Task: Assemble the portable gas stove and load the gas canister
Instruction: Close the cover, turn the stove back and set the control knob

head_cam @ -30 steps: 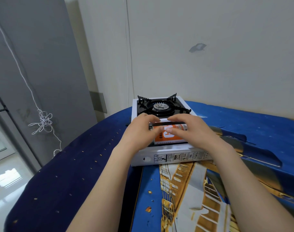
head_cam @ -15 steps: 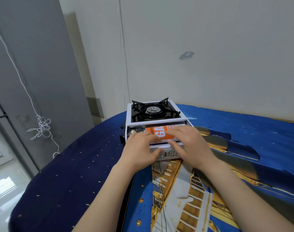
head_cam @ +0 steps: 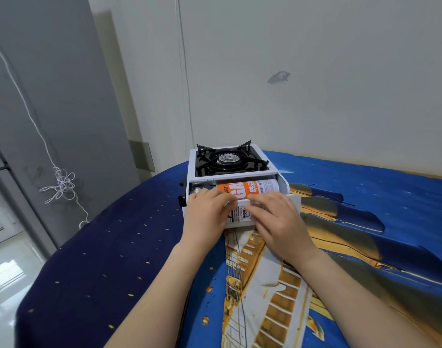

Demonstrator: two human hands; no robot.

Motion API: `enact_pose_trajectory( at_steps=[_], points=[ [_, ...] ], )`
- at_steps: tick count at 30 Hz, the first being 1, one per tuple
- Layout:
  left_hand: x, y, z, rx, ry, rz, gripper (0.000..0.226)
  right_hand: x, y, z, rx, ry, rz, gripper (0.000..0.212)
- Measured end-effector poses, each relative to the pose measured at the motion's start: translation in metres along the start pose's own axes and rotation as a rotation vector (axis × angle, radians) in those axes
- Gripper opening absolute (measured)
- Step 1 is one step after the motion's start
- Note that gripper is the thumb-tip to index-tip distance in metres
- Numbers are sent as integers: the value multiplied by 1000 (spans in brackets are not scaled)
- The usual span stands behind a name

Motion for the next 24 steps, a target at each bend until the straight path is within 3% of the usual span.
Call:
enact_pose_trajectory(
  at_steps=[6,12,18,24],
  points=[
    [4,2,1,20,146,-73,12,7,2,4,12,-65,18,28],
    [9,-8,2,43,196,-168,32,14,4,4,36,-141,54,36],
    [14,-16,2,-19,170,-277,35,19,3,0,110,-247,86,55],
    [20,-12,4,-51,56,-276,46,23,4,-7,140,-283,104,59]
  ],
)
Point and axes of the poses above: each hand's wrist, its own z-axis away from the middle knuckle, its own x-axis out of the palm, y = z × x, the point moved 3 cm from there along -z, towards the middle knuckle, and after that the axes turned 3 degrees about z, right-handed, at the moved point
